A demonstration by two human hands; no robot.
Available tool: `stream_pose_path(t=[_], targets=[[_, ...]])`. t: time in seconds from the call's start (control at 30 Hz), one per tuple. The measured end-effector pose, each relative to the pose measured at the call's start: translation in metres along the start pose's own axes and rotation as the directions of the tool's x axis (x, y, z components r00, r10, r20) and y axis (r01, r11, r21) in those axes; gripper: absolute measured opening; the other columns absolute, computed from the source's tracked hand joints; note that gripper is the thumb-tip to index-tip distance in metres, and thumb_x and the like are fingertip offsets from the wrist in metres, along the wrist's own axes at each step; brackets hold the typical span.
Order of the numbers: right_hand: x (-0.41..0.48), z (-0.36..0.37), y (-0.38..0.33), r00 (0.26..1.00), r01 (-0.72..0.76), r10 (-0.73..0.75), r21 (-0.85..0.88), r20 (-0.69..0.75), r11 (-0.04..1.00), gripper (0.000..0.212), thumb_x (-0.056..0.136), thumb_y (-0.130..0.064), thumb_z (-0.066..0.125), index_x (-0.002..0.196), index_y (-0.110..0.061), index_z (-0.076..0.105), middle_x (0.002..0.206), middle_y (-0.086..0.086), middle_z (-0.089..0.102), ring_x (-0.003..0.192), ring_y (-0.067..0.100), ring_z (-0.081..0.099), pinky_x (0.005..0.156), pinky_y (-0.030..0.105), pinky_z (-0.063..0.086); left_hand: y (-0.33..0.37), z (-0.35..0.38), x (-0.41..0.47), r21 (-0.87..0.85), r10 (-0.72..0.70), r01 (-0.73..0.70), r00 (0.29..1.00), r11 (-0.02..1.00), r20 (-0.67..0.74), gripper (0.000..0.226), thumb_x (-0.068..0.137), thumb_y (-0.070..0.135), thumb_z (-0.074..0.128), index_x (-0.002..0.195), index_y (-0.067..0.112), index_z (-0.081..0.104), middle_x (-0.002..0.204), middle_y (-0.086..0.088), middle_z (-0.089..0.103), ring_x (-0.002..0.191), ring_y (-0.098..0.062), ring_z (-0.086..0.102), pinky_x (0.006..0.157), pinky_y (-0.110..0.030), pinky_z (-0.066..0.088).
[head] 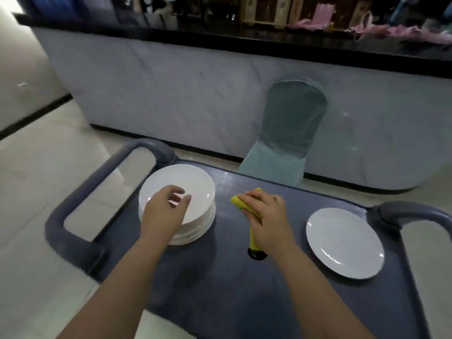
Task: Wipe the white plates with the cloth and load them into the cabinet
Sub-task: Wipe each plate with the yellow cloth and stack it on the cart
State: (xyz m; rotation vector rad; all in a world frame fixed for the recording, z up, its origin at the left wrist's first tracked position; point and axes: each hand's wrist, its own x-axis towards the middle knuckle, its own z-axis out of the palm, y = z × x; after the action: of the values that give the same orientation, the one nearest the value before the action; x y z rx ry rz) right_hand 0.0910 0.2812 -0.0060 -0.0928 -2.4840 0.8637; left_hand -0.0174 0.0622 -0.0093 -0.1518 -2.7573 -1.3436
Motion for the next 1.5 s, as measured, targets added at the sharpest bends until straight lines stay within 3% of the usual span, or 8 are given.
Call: stream_pose_path(t=[0.2,0.33,0.53,0.77,1.0,1.17,1.3,1.5], targets=[[0.017,0.056,-0.017,0.990,0.049,-0.058,0.075,0.127,0.996,0.029,0.093,-0.029,0.060,0.119,-0.022,0.069,0.116,-0.007,0.062,0.094,0.014,0.034,0.087,0.022,0.034,-0.061,-0.042,-0.020,-0.193,-0.398,0.377,0.913,0.906,-0.085,0.030,0.081,0.045,0.073,0.072,0.017,0.070,0.071,0.003,0.071,0.076,-0.015,0.067,0.061,-0.025,0.048],[0.016,0.070,-0.017,0.983,-0.003,-0.015,0.099,0.184,0.995,0.029,0.091,-0.021,0.065,0.120,-0.022,0.069,0.119,-0.008,0.061,0.098,0.009,0.031,0.090,0.020,0.031,-0.060,-0.030,-0.013,-0.107,-0.455,0.455,0.890,0.884,0.029,0.047,0.082,0.051,0.068,0.061,0.010,0.070,0.058,-0.002,0.070,0.060,-0.018,0.067,0.070,-0.037,0.058],[0.009,0.072,-0.015,0.982,-0.028,0.011,0.088,0.191,0.996,0.028,0.091,-0.023,0.065,0.119,-0.024,0.069,0.117,-0.013,0.060,0.098,0.010,0.032,0.088,0.008,0.029,-0.049,-0.022,0.006,0.089,-0.510,0.506,0.860,0.858,0.030,0.047,0.072,0.056,0.075,0.074,0.011,0.062,0.051,-0.001,0.065,0.044,-0.015,0.064,0.047,-0.024,0.047],[0.005,0.066,-0.017,0.980,-0.047,0.027,0.102,0.196,0.994,0.035,0.090,-0.041,0.052,0.117,-0.028,0.069,0.110,-0.020,0.059,0.096,0.010,0.033,0.085,0.008,0.031,-0.062,-0.014,0.006,-0.251,-0.624,0.617,0.779,0.746,0.061,0.034,0.070,0.027,0.084,0.056,0.007,0.060,0.050,-0.004,0.062,0.055,-0.022,0.059,0.066,-0.035,0.054],[0.002,0.064,-0.016,0.976,-0.064,0.042,0.094,0.215,0.994,0.030,0.092,-0.036,0.055,0.118,-0.029,0.068,0.108,-0.028,0.053,0.097,0.008,0.032,0.086,0.005,0.029,-0.068,-0.009,0.003,-0.417,-0.619,0.571,0.785,0.708,0.023,0.034,0.073,0.017,0.075,0.050,0.012,0.051,0.043,0.001,0.051,0.048,-0.019,0.045,0.054,-0.026,0.039],[-0.001,0.062,-0.012,0.974,-0.066,0.049,0.073,0.221,0.995,0.027,0.094,-0.029,0.059,0.119,-0.030,0.067,0.108,-0.033,0.049,0.097,0.007,0.031,0.085,0.007,0.029,-0.061,-0.018,0.011,-0.059,-0.553,0.553,0.833,0.831,0.014,0.057,0.071,0.068,0.065,0.071,0.011,0.058,0.071,-0.003,0.064,0.067,-0.021,0.061,0.051,-0.027,0.038],[-0.002,0.061,-0.014,0.975,-0.067,0.049,0.081,0.215,0.994,0.029,0.093,-0.032,0.057,0.119,-0.029,0.068,0.107,-0.034,0.048,0.097,0.006,0.031,0.086,0.004,0.028,-0.051,-0.027,0.022,0.249,-0.567,0.533,0.819,0.809,0.089,0.059,0.074,0.068,0.063,0.090,0.011,0.057,0.072,-0.001,0.069,0.061,-0.018,0.069,0.054,-0.027,0.047],[-0.005,0.061,-0.010,0.970,-0.072,0.056,0.062,0.236,0.995,0.028,0.093,-0.031,0.059,0.120,-0.031,0.067,0.109,-0.031,0.049,0.099,0.006,0.032,0.084,0.010,0.030,-0.059,-0.028,0.028,0.065,-0.602,0.600,0.783,0.797,0.157,0.047,0.078,0.044,0.075,0.091,0.000,0.064,0.075,-0.012,0.071,0.060,-0.025,0.068,0.075,-0.041,0.061]])
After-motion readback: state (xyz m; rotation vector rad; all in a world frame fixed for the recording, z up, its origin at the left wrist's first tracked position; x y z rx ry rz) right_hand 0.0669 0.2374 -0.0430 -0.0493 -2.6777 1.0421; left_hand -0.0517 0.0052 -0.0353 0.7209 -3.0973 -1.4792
